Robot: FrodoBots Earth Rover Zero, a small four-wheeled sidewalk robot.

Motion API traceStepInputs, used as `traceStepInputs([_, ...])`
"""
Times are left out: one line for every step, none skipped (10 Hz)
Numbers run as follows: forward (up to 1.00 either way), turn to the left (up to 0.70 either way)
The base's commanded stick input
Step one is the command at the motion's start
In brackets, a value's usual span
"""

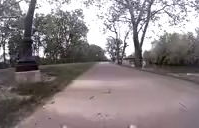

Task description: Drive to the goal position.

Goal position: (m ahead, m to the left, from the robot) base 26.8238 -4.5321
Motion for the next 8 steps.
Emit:
traceStepInputs([1.0,0.0])
traceStepInputs([1.0,0.0])
traceStepInputs([1.0,0.0])
traceStepInputs([1.0,0.0])
traceStepInputs([1.0,0.0])
traceStepInputs([1.0,0.0])
traceStepInputs([1.0,0.0])
traceStepInputs([1.0,0.0])
